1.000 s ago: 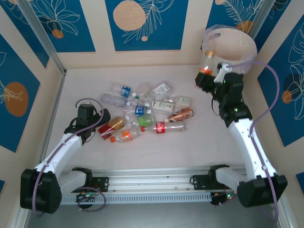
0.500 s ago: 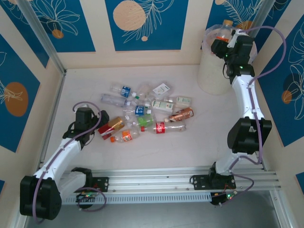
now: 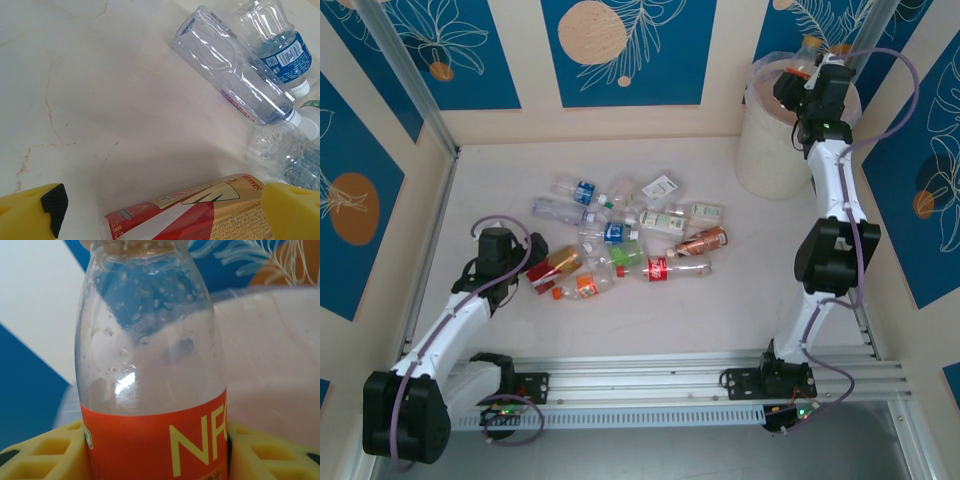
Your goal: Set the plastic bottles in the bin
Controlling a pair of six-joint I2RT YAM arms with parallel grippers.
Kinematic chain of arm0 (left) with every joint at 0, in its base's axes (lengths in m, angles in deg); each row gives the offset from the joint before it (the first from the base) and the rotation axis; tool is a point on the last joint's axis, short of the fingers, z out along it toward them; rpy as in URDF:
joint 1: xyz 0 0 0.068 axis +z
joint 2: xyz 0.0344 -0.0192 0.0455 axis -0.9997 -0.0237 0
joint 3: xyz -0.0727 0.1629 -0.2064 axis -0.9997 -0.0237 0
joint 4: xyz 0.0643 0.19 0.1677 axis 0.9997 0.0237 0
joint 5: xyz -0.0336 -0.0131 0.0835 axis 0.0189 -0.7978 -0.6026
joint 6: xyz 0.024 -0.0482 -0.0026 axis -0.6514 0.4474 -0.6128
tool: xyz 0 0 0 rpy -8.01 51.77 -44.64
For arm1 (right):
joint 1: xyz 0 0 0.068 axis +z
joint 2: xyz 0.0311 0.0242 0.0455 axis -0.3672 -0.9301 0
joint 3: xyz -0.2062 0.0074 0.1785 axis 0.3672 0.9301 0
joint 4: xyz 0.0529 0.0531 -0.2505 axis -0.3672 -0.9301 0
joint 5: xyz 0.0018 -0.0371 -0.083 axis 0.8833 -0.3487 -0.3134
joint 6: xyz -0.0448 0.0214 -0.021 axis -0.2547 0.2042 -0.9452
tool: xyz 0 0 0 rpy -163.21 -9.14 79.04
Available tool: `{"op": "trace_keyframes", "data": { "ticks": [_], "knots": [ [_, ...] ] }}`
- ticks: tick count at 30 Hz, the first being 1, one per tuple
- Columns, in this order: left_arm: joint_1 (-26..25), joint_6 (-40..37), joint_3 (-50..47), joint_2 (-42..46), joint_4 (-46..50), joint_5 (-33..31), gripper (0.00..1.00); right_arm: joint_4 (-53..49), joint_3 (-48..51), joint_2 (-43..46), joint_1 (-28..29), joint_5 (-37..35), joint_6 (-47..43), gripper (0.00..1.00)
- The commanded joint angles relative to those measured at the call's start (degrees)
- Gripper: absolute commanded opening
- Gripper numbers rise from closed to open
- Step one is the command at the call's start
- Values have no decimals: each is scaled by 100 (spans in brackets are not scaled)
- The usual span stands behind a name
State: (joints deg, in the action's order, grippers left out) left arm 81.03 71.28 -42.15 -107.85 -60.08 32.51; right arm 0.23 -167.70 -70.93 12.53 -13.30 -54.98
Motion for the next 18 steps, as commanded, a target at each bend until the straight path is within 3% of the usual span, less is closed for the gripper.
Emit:
{"op": "trace_keyframes", "data": {
  "ticks": [1, 7, 18],
  "knots": [
    [104, 65, -33, 93, 108, -92, 100, -890, -522, -222, 18, -141, -335, 50],
    [129, 79, -53, 200, 172, -246, 100, -2221, -917, -225, -28, 591, -417, 50],
    [183, 96, -119, 231, 113, -295, 100, -2906, -903, 20, -37, 1276, -287, 52]
  ]
}}
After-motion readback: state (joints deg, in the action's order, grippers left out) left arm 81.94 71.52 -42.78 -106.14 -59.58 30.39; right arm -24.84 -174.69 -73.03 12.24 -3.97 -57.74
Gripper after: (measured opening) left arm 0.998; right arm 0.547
